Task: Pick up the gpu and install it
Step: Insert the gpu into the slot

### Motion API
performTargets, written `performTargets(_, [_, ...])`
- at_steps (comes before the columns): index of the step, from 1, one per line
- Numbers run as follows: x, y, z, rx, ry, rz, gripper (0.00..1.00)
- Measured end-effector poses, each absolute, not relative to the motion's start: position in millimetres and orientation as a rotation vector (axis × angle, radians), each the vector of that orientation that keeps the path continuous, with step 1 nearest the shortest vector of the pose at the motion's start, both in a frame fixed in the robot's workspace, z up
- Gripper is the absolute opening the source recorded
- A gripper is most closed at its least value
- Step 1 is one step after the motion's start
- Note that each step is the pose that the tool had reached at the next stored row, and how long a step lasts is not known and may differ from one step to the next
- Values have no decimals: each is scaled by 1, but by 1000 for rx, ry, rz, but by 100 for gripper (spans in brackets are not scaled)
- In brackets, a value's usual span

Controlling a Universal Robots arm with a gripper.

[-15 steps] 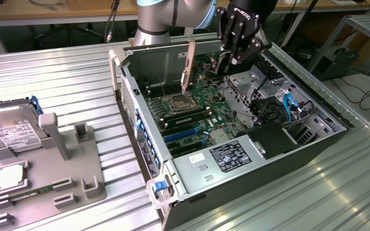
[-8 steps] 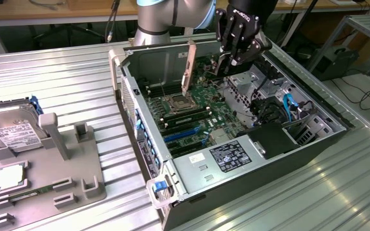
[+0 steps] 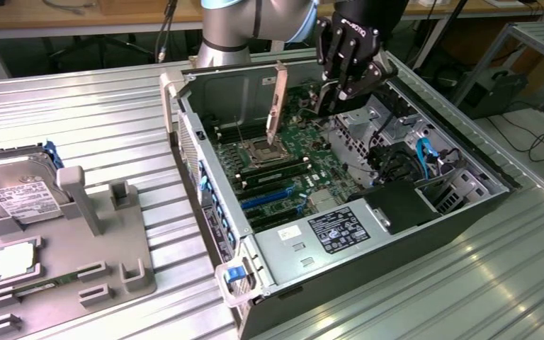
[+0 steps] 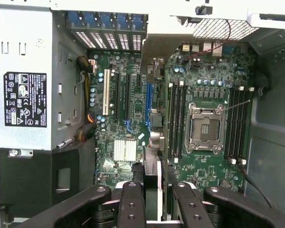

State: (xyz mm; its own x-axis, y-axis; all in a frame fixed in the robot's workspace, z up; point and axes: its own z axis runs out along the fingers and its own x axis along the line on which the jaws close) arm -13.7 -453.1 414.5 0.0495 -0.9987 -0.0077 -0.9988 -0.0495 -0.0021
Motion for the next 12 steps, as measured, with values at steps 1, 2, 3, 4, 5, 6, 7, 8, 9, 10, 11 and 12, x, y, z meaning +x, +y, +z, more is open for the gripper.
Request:
performTargets(1, [-14, -453, 414, -2271, 2161, 6, 27])
performTargets(2, [-14, -453, 414, -2271, 2161, 6, 27])
performTargets(3, [-14, -453, 413, -2271, 2161, 6, 27])
performTargets(4, [-14, -453, 413, -2271, 2161, 6, 27])
performTargets(5, [-14, -453, 412, -2271, 2161, 6, 27])
performTargets(6, [-14, -453, 412, -2271, 2161, 6, 27])
performTargets(7, [-14, -453, 411, -2271, 2161, 6, 27])
performTargets(8, [-14, -453, 411, -2271, 2161, 6, 27])
performTargets(9, [-14, -453, 410, -2271, 2161, 6, 27])
performTargets(10, [-14, -453, 410, -2271, 2161, 6, 27])
performTargets(11, [-14, -453, 409, -2271, 2161, 6, 27])
performTargets(12, [-14, -453, 409, -2271, 2161, 6, 27])
